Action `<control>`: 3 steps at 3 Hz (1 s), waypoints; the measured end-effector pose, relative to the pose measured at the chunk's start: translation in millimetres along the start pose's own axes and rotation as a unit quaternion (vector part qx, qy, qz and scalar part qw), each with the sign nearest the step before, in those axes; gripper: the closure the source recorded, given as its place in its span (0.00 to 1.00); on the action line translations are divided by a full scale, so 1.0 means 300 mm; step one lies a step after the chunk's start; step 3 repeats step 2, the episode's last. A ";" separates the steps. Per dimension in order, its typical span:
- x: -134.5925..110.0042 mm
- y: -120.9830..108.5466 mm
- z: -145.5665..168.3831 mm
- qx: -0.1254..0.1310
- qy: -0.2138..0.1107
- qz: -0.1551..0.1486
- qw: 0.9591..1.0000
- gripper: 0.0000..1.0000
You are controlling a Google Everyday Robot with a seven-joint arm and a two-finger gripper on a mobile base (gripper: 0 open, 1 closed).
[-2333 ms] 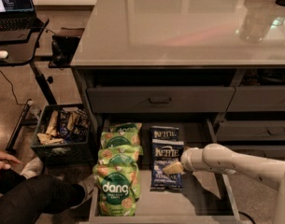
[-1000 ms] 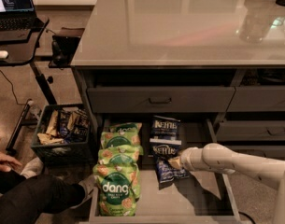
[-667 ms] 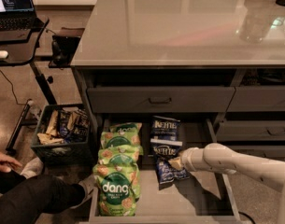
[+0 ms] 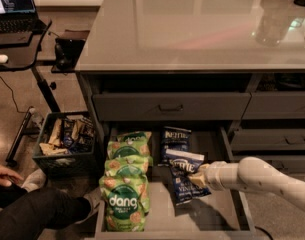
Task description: Pick blue chip bag from middle drawer and place on counter
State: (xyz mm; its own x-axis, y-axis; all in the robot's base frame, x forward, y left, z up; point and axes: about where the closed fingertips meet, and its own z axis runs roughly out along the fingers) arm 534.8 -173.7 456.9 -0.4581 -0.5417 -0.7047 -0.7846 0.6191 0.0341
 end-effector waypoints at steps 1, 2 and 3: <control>-0.057 0.073 -0.165 -0.015 -0.032 -0.026 0.999 1.00; -0.121 0.129 -0.289 -0.031 -0.075 -0.055 0.995 1.00; -0.121 0.129 -0.289 -0.031 -0.075 -0.055 0.995 1.00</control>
Offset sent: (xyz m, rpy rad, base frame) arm -0.0754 -0.0104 0.1414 0.1675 -0.2184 0.1948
